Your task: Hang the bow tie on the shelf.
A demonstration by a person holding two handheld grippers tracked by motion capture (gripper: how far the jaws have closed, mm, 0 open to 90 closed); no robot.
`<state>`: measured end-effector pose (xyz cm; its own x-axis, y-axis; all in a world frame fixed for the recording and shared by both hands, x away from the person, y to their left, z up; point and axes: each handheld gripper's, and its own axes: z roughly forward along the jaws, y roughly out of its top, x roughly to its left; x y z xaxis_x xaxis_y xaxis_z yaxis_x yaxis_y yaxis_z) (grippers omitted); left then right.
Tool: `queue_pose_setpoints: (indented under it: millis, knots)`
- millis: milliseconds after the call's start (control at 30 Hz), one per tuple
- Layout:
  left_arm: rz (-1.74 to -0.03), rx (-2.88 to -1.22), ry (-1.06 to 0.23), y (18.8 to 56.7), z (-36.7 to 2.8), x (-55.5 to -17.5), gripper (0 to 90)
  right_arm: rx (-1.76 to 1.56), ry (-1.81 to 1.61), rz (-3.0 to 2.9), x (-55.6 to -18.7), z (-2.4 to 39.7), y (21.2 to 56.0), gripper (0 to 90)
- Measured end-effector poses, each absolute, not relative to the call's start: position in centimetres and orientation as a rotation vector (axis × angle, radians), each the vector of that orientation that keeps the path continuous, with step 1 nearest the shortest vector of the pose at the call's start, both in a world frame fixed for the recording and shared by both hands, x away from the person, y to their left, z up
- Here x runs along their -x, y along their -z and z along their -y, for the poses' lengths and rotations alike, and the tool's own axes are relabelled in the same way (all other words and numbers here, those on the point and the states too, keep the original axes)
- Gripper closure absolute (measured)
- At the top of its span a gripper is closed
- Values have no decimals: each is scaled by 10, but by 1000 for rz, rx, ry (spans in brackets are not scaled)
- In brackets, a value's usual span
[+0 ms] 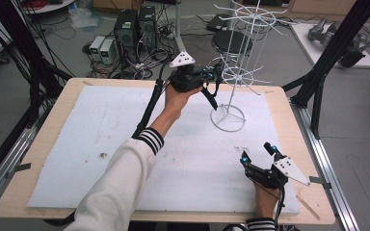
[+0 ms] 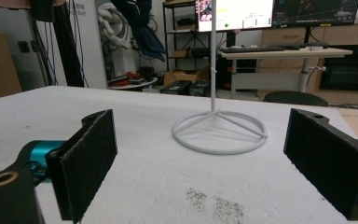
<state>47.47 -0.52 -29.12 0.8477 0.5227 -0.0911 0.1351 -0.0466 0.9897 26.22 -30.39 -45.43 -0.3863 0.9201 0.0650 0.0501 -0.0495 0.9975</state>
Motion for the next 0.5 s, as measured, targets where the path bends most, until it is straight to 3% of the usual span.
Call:
queue_pose_setpoints:
  millis: [500]
  knots:
    - [-516,-1647,-368,290,8,-471,724,-1067,-1525,-1500,-262,304,454,86]
